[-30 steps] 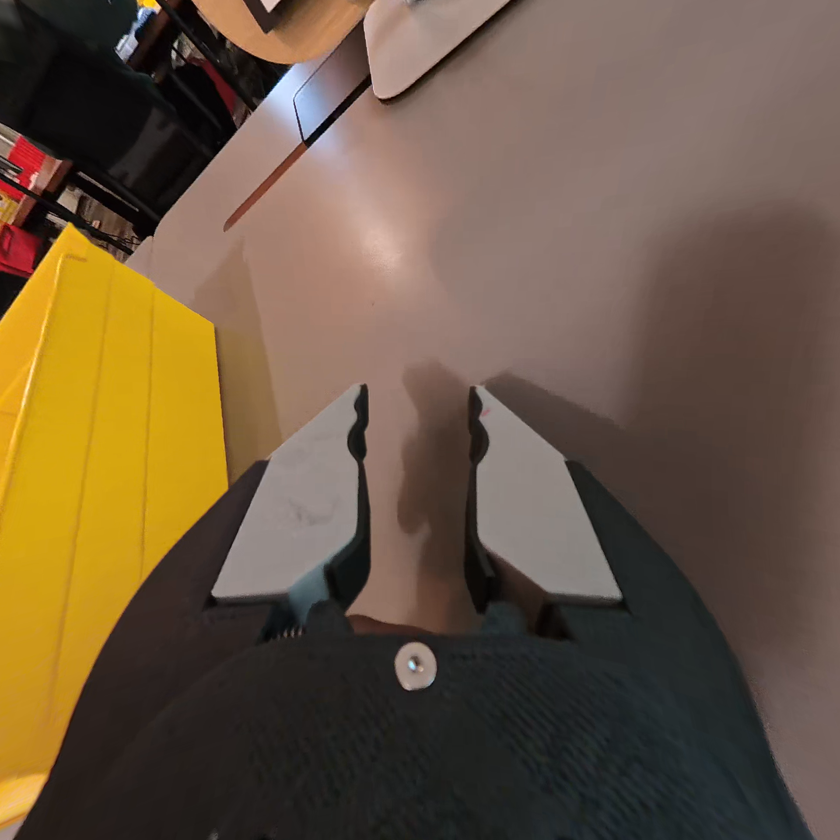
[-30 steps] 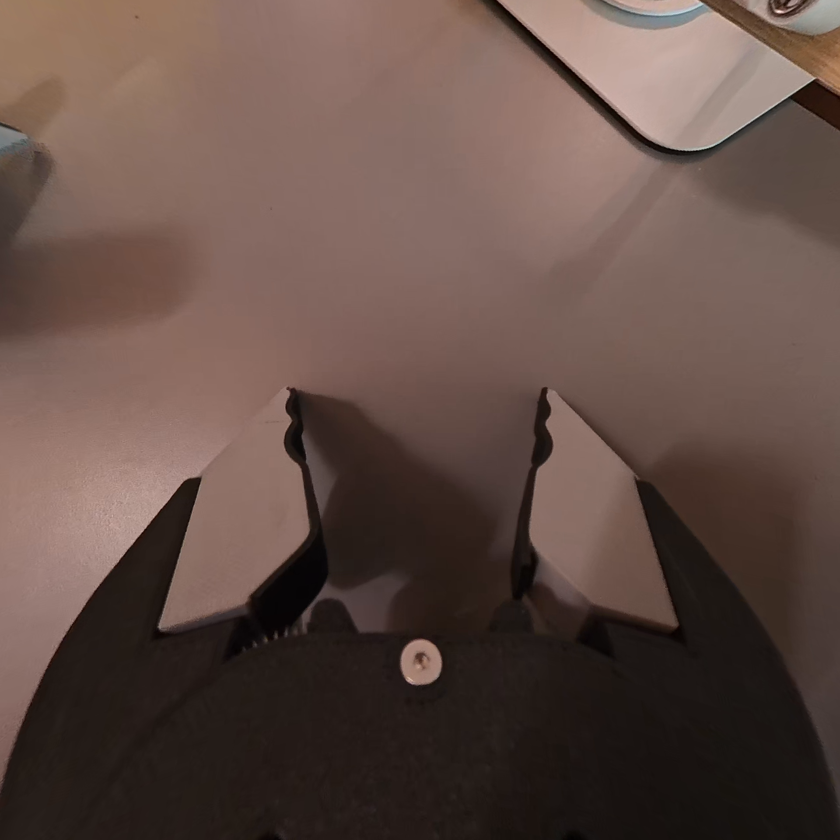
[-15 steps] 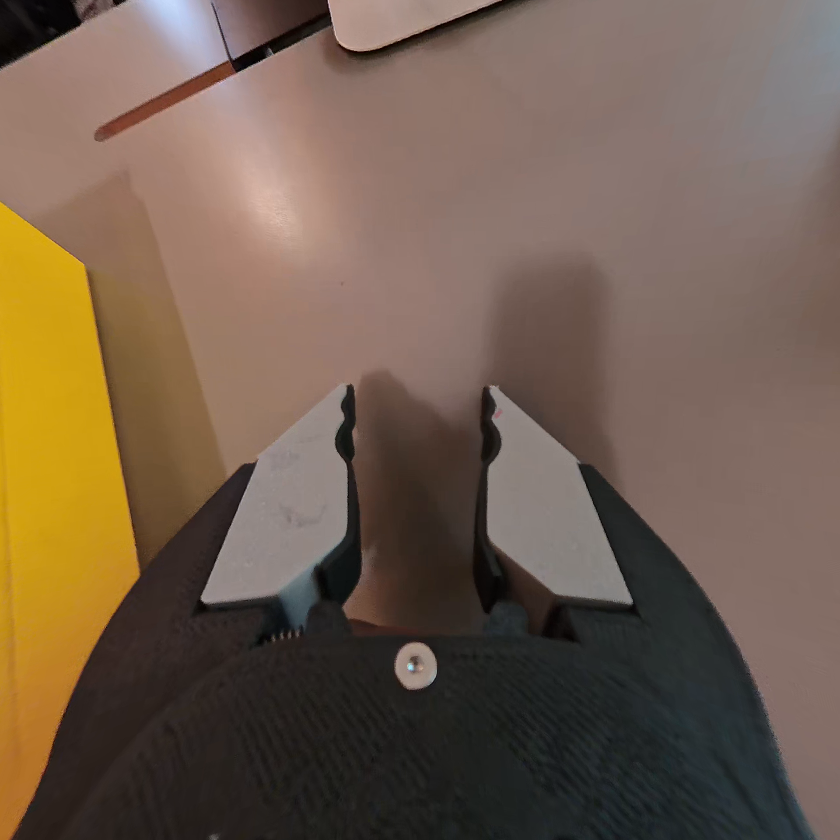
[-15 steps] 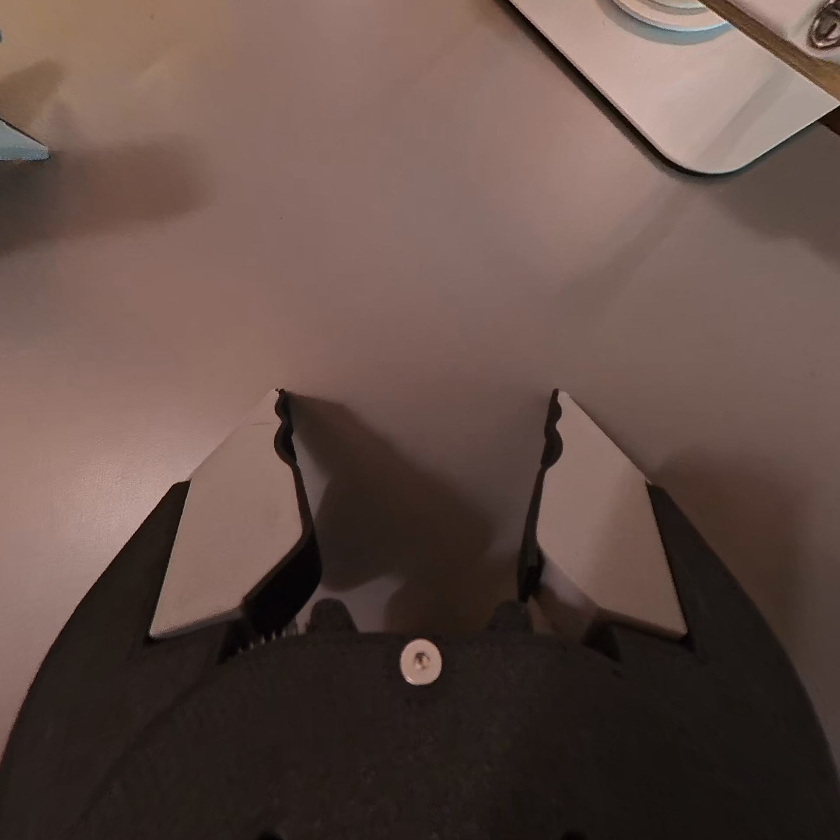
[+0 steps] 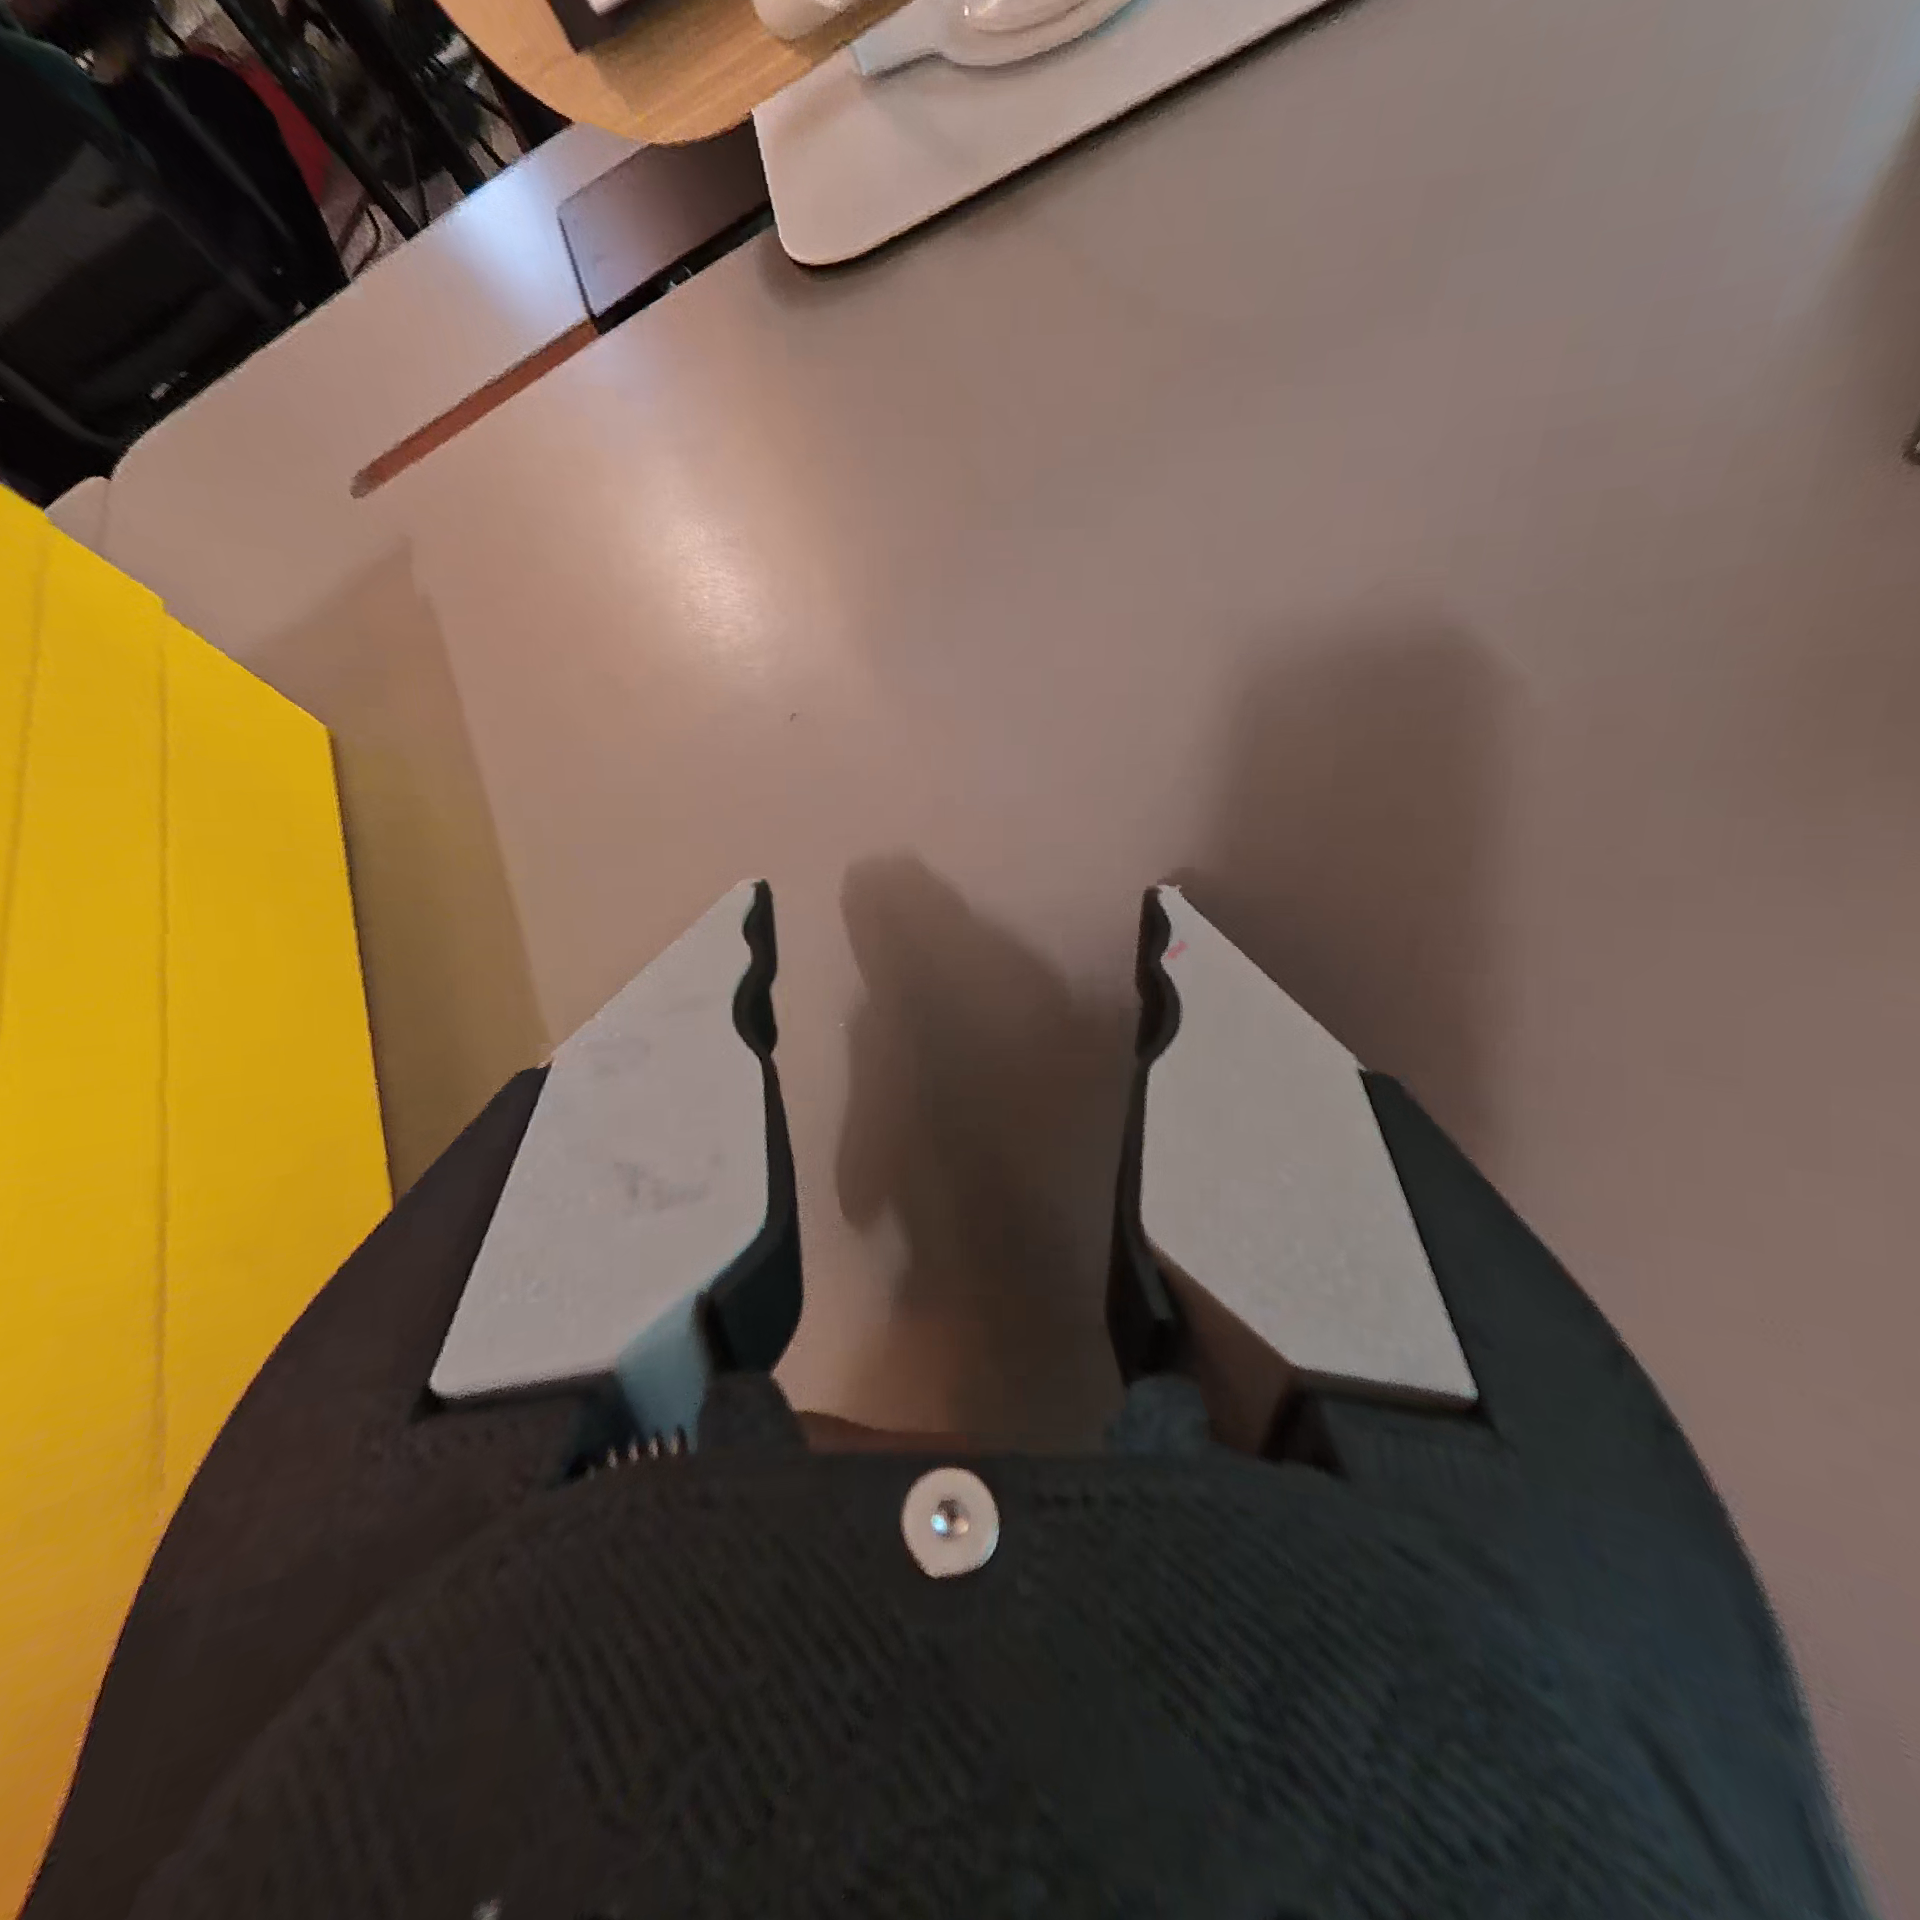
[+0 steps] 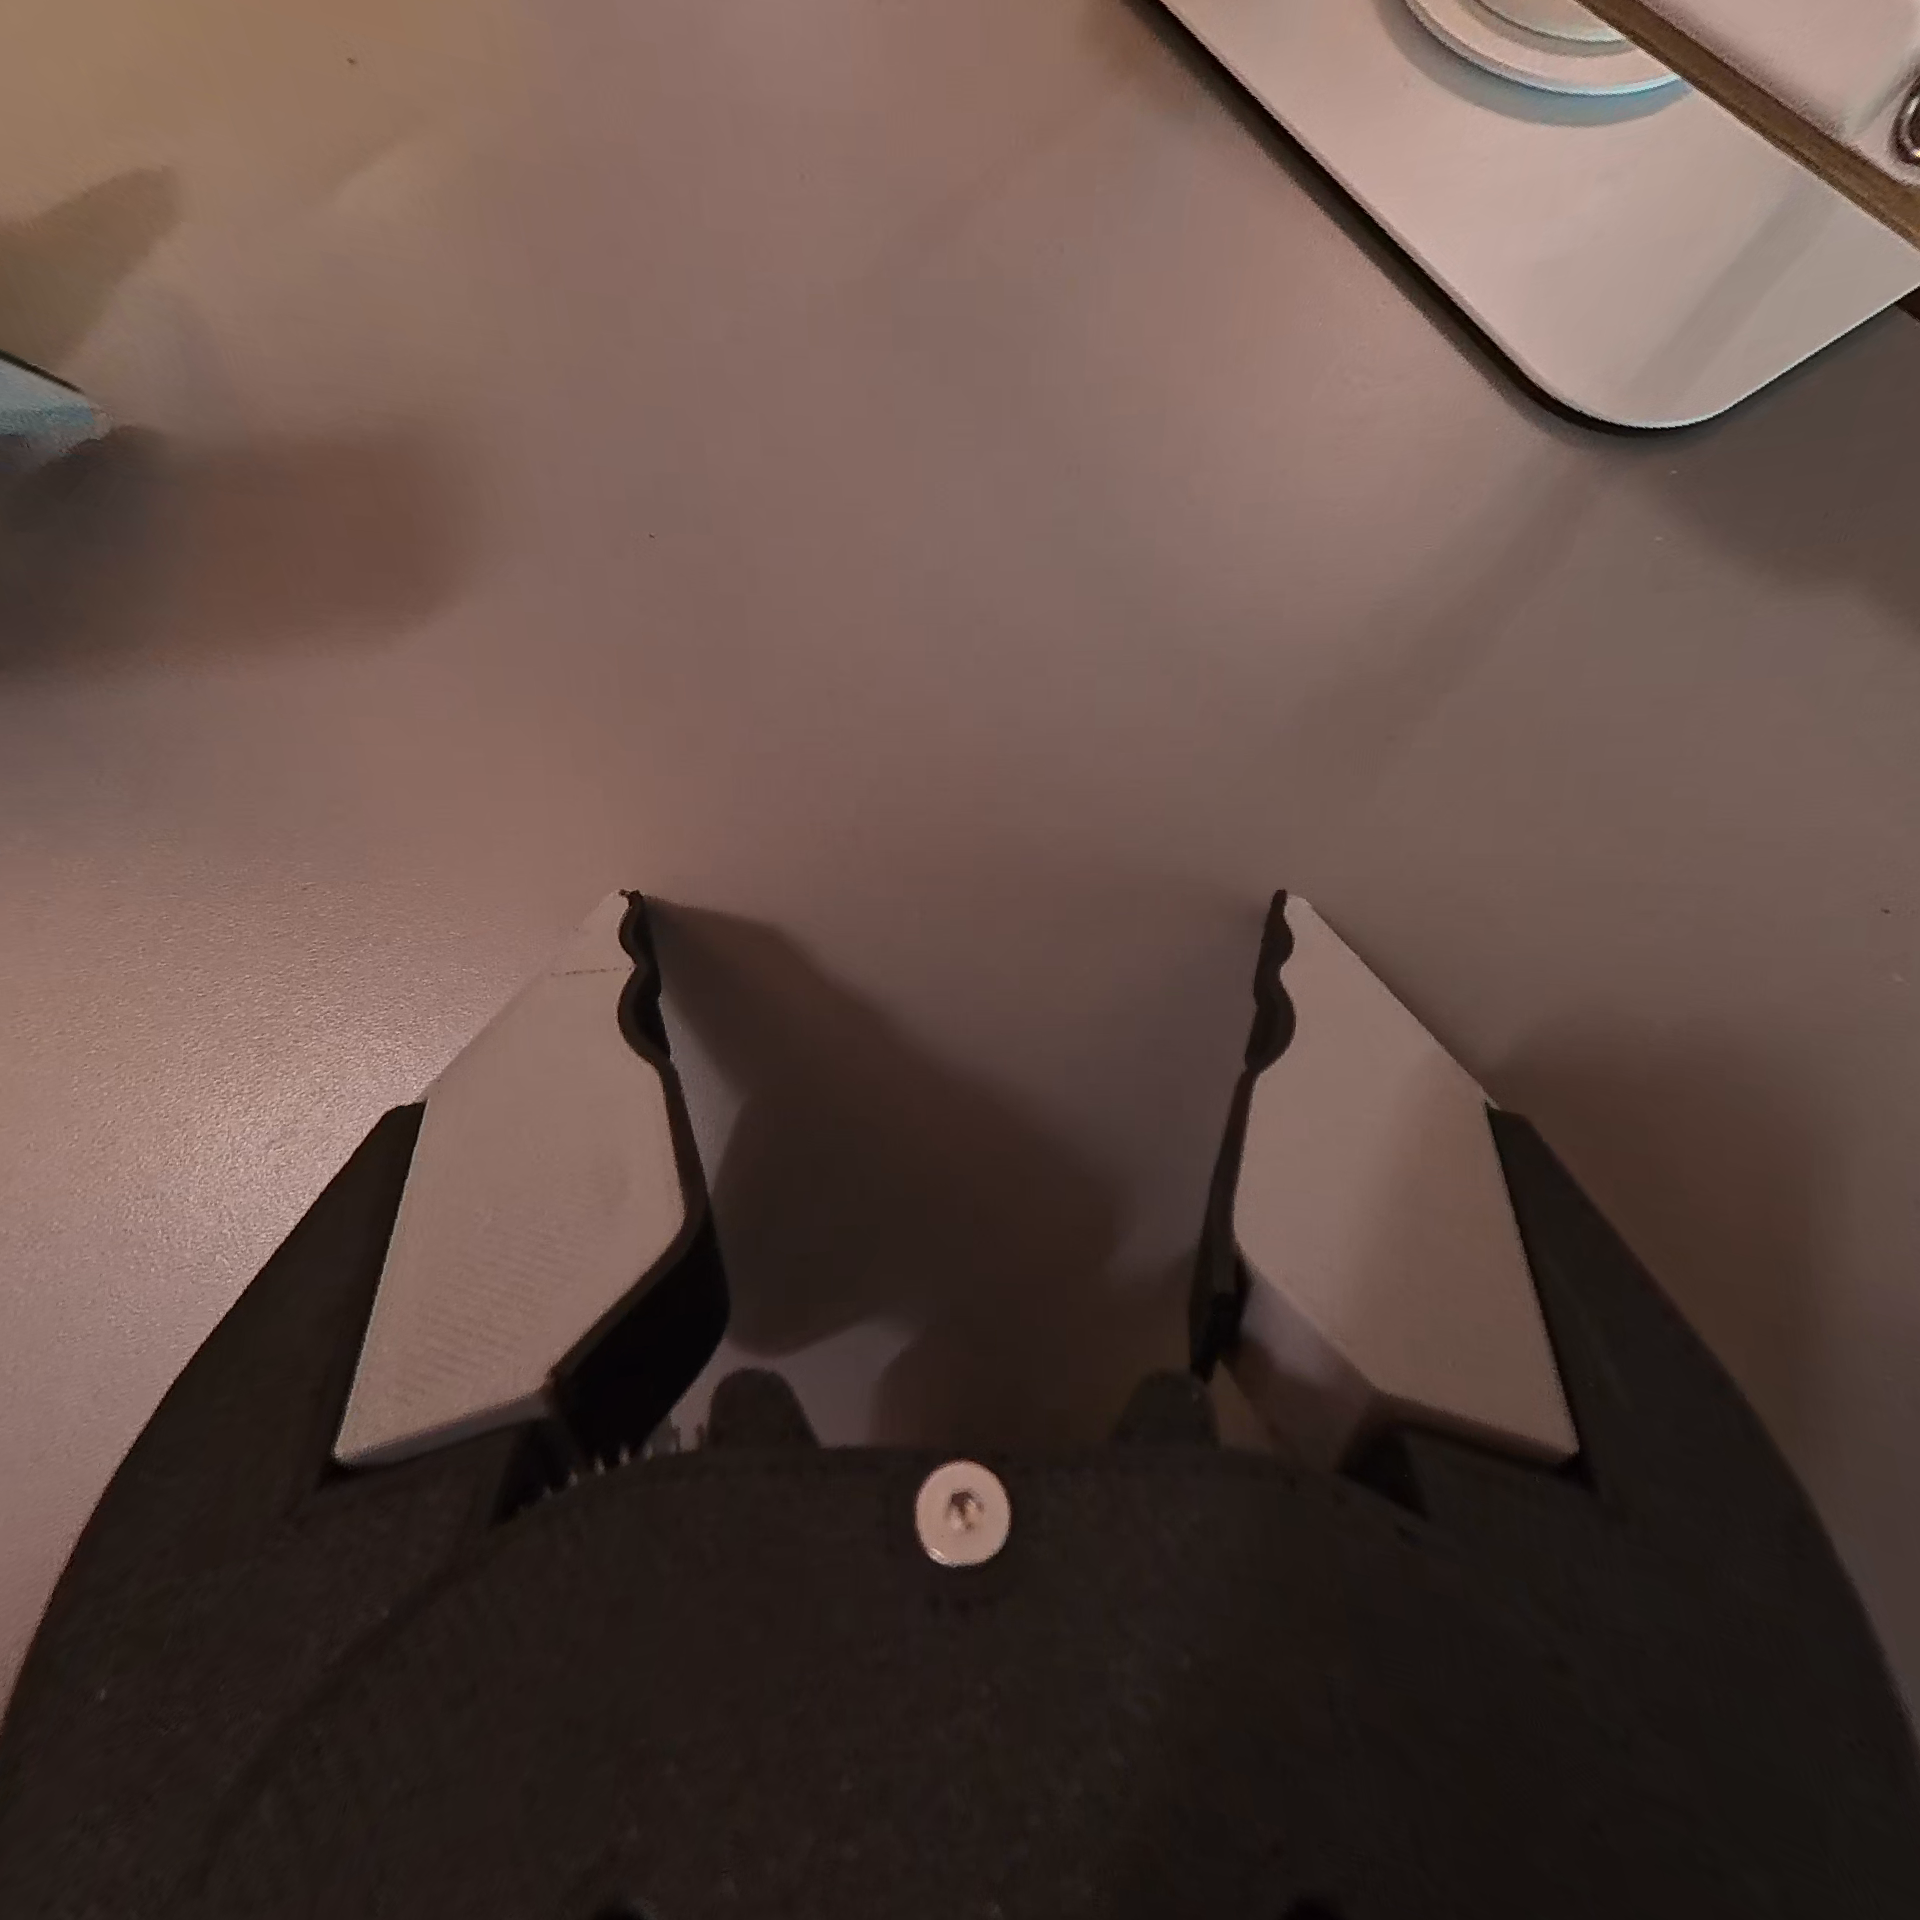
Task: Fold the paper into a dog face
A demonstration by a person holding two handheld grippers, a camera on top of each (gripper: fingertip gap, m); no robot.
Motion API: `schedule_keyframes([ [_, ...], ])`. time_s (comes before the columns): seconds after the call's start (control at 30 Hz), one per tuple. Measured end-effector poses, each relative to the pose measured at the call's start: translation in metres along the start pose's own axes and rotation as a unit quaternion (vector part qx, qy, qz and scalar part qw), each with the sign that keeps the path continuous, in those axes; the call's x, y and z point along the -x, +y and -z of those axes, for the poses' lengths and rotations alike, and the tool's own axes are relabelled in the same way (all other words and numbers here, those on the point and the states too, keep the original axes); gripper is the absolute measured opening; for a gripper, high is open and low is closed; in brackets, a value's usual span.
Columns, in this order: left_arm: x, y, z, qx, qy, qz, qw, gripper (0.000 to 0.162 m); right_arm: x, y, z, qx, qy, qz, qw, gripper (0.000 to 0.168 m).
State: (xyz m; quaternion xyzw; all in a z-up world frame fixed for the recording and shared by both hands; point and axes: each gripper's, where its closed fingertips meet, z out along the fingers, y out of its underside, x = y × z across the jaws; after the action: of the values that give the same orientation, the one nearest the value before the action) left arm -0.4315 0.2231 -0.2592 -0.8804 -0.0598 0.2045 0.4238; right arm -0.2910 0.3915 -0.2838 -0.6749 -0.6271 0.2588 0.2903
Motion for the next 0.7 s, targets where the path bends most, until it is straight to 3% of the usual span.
schedule_keyframes([
  [0.13, -0.007, -0.01, 0.024, -0.052, 0.046, 0.058, 0.996, 0.059, 0.001, 0.0, 0.0, 0.0, -0.001, 0.001, 1.0, 0.112],
  [0.23, 0.007, -0.013, 0.052, -0.068, 0.053, 0.081, 0.993, 0.063, 0.001, 0.001, 0.001, 0.0, -0.002, 0.002, 1.0, 0.112],
  [0.47, 0.123, -0.047, 0.134, -0.142, -0.01, 0.161, 0.977, 0.067, 0.001, 0.001, 0.0, 0.0, -0.002, 0.002, 1.0, 0.112],
  [0.57, 0.177, -0.027, 0.123, -0.102, -0.054, 0.185, 0.976, 0.07, 0.002, 0.001, 0.0, 0.0, -0.003, 0.003, 1.0, 0.113],
  [0.63, 0.197, 0.003, 0.096, -0.018, -0.052, 0.195, 0.979, 0.084, 0.002, 0.001, 0.0, 0.0, -0.003, 0.003, 1.0, 0.113],
  [0.7, 0.217, 0.032, 0.071, 0.056, -0.069, 0.189, 0.978, 0.086, 0.002, 0.001, 0.0, 0.0, -0.003, 0.003, 1.0, 0.113],
])
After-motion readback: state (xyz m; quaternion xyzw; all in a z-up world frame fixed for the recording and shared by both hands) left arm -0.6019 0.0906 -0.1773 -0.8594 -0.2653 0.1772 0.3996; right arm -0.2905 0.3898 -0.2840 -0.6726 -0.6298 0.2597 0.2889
